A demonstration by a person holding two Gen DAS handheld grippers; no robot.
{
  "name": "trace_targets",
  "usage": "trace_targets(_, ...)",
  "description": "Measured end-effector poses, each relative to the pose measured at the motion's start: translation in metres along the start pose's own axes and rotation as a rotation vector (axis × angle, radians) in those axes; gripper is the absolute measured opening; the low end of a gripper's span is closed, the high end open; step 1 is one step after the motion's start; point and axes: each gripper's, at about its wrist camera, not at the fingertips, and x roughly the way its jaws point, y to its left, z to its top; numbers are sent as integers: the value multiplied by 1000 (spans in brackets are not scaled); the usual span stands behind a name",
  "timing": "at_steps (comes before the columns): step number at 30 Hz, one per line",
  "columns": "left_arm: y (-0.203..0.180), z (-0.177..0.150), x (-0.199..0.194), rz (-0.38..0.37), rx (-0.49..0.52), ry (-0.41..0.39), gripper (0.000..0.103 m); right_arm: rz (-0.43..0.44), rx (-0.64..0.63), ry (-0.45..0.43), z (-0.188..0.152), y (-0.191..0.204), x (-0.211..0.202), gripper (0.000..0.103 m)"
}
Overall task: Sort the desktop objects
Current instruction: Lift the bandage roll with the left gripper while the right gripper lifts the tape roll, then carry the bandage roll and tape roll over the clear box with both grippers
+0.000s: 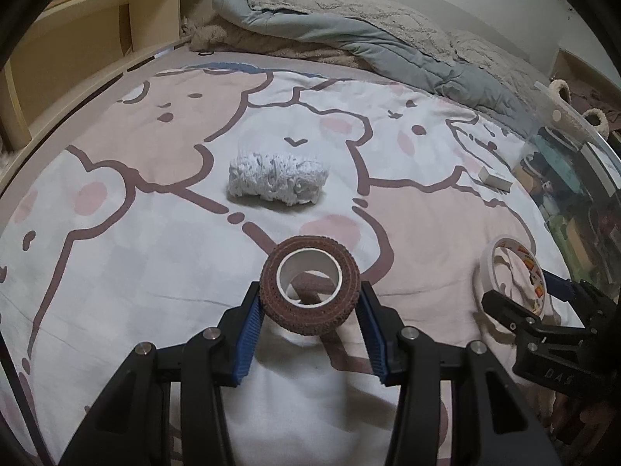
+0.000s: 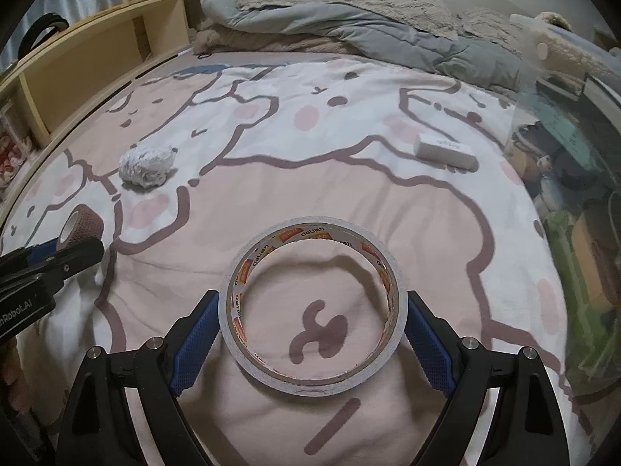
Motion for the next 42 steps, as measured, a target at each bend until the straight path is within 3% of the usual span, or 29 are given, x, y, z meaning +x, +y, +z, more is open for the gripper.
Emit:
trace_targets(6,-2,3,-7,-19,1,-2,47,-38,41,-21,-2,-7,-20,91)
trace_targets(20,-23,9,-43,-60,77,-51,47,13,113,-129,-9,-26,-82,91)
trace_targets(32,-100,28,-101,-167,210,-157,47,75,111,-248,-4,-72,-178,91)
trace_targets(42,-187,48,-145,-288,310,-237,47,-31,121,-288,-30,-128,-240,91)
